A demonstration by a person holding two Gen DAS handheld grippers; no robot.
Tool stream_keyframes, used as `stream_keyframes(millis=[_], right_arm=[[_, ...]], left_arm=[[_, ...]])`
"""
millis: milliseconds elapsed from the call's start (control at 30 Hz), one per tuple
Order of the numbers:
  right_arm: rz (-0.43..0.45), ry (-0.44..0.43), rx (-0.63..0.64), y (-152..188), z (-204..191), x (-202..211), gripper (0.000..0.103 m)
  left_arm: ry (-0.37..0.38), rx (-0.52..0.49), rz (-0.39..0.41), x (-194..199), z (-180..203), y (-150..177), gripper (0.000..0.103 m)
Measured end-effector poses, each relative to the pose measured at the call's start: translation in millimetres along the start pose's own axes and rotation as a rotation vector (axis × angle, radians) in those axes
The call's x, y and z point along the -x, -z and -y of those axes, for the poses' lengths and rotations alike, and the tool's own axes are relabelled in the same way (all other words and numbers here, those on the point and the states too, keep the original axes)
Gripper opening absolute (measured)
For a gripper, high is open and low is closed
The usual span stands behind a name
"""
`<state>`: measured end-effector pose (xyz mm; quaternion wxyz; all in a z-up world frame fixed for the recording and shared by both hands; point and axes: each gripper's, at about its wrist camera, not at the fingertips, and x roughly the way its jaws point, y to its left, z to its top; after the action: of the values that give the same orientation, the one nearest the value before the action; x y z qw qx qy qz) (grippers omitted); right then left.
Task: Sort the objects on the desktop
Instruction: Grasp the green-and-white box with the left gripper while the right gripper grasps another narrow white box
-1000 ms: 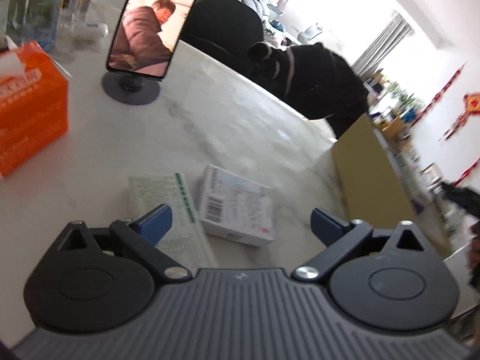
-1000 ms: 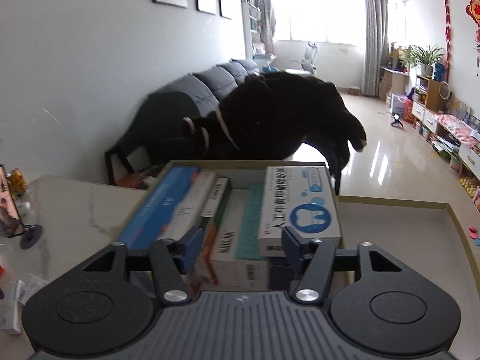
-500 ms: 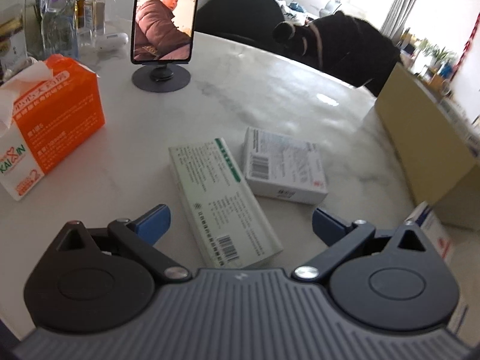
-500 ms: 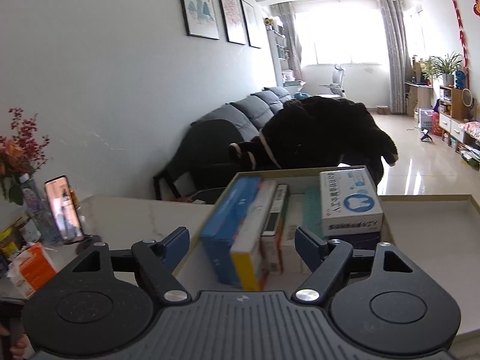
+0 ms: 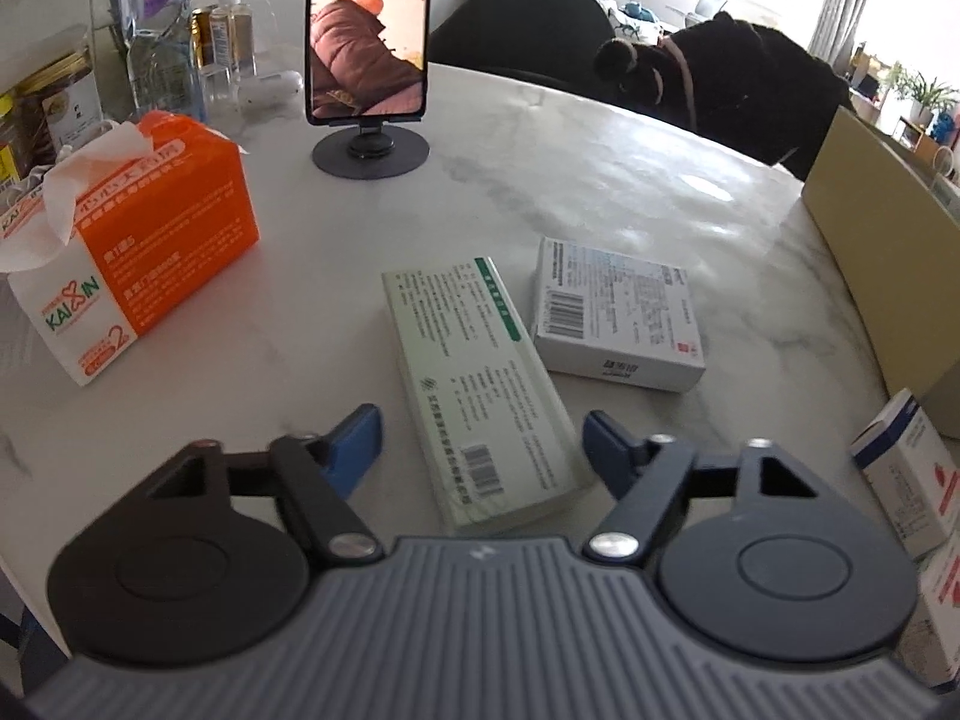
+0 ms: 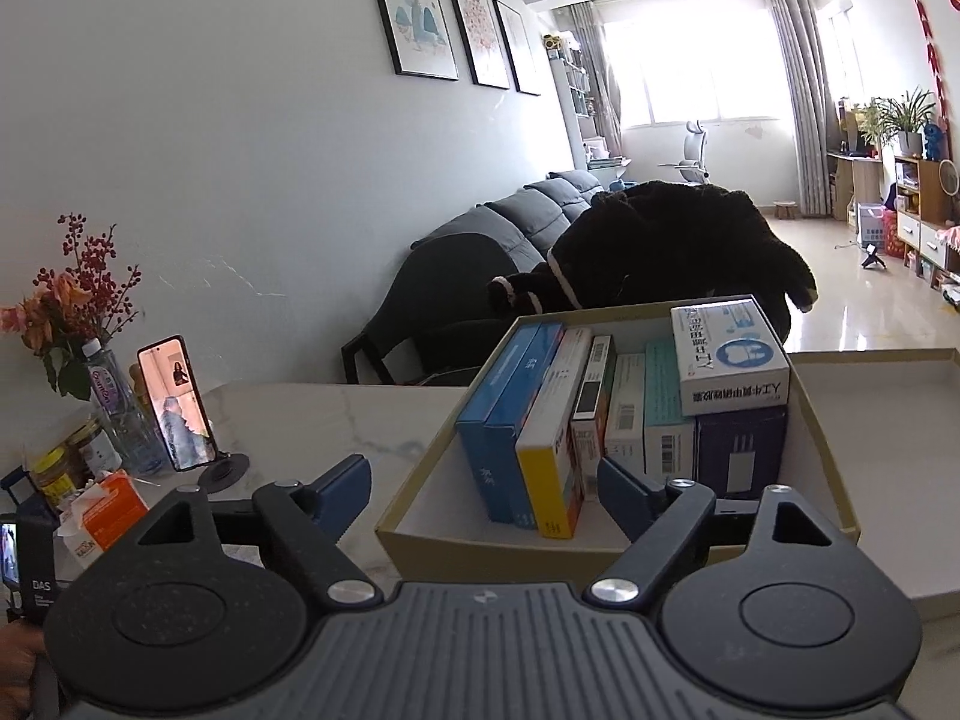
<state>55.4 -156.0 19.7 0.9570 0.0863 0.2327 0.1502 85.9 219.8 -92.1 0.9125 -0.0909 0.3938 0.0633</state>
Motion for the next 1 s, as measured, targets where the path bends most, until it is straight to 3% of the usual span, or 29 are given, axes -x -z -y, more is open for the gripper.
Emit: stream_keyframes(millis=[33,233,533,800,1000], right_arm=[[0.002,-0.003,-0.003,1.3,-0.5,1.1,0.085],[0.011,-0.045,-0.021,6.3,-8.7,6.8,0.086],[-0.027,-0.173,-0.04,13.2,-36.9,3.3,0.086],[-0.142,-0.326,-0.101,27.9,-73.1,-21.6,0.086],[-0.234,-0.457,-0.289,33.4,-76.9,-40.6,0.083]], left_arm=[[0.004,0.002,0.002,0.5,-0.3,0.2,0.059],[0.022,0.052,0.018,4.9,-6.2,2.8,0.053],[0.129,0.095,0.096,26.6,-5.8,-0.6,0.051],[0.258,0.109,0.184,54.5,4.1,-4.8,0.051],[0.389,0.043,0.25,83.3,25.3,-9.3,0.051]])
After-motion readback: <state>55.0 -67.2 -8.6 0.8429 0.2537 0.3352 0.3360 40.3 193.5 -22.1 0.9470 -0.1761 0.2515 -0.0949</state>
